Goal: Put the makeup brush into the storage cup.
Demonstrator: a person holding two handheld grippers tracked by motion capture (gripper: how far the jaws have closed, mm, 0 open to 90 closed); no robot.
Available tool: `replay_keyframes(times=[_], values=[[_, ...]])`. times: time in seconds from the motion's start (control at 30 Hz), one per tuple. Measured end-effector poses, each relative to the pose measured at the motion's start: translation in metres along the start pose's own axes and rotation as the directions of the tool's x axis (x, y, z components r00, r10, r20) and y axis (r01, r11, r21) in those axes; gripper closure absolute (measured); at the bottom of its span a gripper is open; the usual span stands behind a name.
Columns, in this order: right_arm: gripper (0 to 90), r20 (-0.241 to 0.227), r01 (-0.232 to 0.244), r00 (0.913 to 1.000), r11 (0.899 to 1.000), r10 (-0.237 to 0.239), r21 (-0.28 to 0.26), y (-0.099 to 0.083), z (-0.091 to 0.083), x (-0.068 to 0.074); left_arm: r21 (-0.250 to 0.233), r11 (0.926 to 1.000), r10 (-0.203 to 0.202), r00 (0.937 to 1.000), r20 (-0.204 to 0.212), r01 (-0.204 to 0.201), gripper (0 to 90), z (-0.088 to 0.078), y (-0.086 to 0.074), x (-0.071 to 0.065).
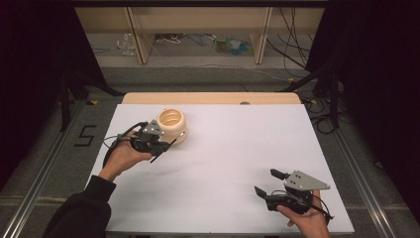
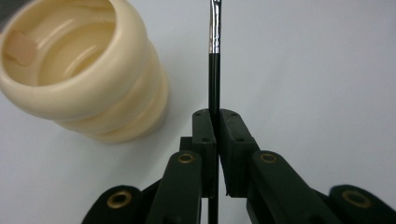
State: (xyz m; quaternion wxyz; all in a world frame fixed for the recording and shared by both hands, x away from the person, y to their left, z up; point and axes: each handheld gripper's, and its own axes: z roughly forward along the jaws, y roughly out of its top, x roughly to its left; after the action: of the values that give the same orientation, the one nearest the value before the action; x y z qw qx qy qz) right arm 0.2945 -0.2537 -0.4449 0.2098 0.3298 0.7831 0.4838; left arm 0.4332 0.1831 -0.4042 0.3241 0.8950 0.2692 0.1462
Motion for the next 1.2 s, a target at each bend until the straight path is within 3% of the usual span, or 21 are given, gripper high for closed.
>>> replay_keyframes(times=[0.1, 0.27, 0.33, 0.53, 0.57, 0.6, 0.63, 0.73, 0.8, 0.93, 1.0, 1.03, 1.07, 1.13, 1.17, 1.2], values=[[22.5, 0.005, 0.008, 1.0, 1.0, -0.008, 0.012, 0.0, -0.001, 0.0, -0.059, 0.9978, -0.033, 0.999, -0.03, 0.031, 85.2, -0.002, 0.0, 0.002], [22.4, 0.008, 0.012, 0.9999, 1.0, -0.012, 0.009, 0.0, -0.001, 0.0, -0.123, 0.9888, -0.087, 0.9961, -0.015, 0.085, 85.2, -0.005, -0.003, 0.008], [22.4, 0.002, 0.009, 1.0, 1.0, -0.009, -0.009, 0.0, 0.001, 0.0, -0.156, 0.9821, -0.108, 0.9941, -0.006, 0.106, 85.2, -0.006, -0.003, 0.01], [22.3, 0.005, 0.009, 0.9999, 1.0, -0.009, 0.012, 0.0, -0.001, 0.0, -0.237, 0.9625, -0.143, 0.9894, -0.027, 0.132, 85.2, -0.014, 0.0, 0.011], [22.3, 0.005, 0.01, 0.9999, 1.0, -0.01, 0.011, 0.0, 0.0, 0.0, -0.261, 0.9541, -0.159, 0.987, -0.024, 0.147, 85.2, -0.014, 0.001, 0.01], [22.3, 0.006, 0.009, 0.9999, 1.0, -0.009, 0.011, 0.0, 0.0, 0.0, -0.269, 0.953, -0.154, 0.9876, -0.032, 0.14, 85.2, -0.015, 0.001, 0.01], [22.3, 0.006, 0.009, 0.9999, 1.0, -0.009, 0.012, 0.0, 0.0, 0.0, -0.286, 0.9457, -0.166, 0.9861, -0.017, 0.154, 85.2, -0.014, 0.001, 0.01], [22.3, 0.004, 0.007, 1.0, 1.0, -0.007, 0.011, 0.0, 0.0, 0.0, -0.318, 0.9348, -0.177, 0.9837, -0.029, 0.159, 85.2, -0.017, 0.002, 0.011], [22.3, 0.002, 0.007, 1.0, 1.0, -0.007, 0.001, -0.001, 0.001, 0.0, -0.35, 0.9213, -0.198, 0.9791, -0.047, 0.169, 85.2, -0.021, 0.003, 0.011], [22.3, 0.007, 0.008, 0.9999, 1.0, -0.008, 0.008, -0.001, 0.001, 0.0, -0.42, 0.8863, -0.243, 0.9681, -0.061, 0.196, 85.2, -0.028, 0.003, 0.016], [22.3, 0.007, 0.007, 0.9999, 1.0, -0.007, 0.008, -0.001, 0.001, 0.0, -0.427, 0.8818, -0.25, 0.9664, -0.061, 0.201, 85.3, -0.03, 0.002, 0.018], [22.3, 0.0, 0.005, 1.0, 1.0, -0.005, -0.002, -0.001, 0.002, -0.001, -0.438, 0.8804, -0.237, 0.969, -0.071, 0.183, 85.2, -0.03, 0.002, 0.02], [22.2, -0.003, -0.003, 1.0, 1.0, 0.003, 0.001, -0.001, 0.002, -0.001, -0.439, 0.8756, -0.255, 0.9649, -0.064, 0.202, 85.2, -0.03, 0.001, 0.019], [22.1, 0.0, 0.001, 1.0, 1.0, -0.001, 0.003, -0.002, 0.002, -0.001, -0.446, 0.8703, -0.264, 0.9624, -0.066, 0.208, 85.2, -0.03, 0.002, 0.02], [22.2, 0.0, 0.002, 1.0, 1.0, -0.002, 0.004, -0.002, 0.002, -0.001, -0.44, 0.8771, -0.252, 0.9645, -0.078, 0.194, 85.2, -0.031, 0.002, 0.021], [22.1, 0.0, 0.003, 1.0, 1.0, -0.003, 0.005, -0.002, 0.002, -0.001, -0.444, 0.8741, -0.256, 0.9637, -0.076, 0.197, 85.2, -0.031, 0.002, 0.022]])
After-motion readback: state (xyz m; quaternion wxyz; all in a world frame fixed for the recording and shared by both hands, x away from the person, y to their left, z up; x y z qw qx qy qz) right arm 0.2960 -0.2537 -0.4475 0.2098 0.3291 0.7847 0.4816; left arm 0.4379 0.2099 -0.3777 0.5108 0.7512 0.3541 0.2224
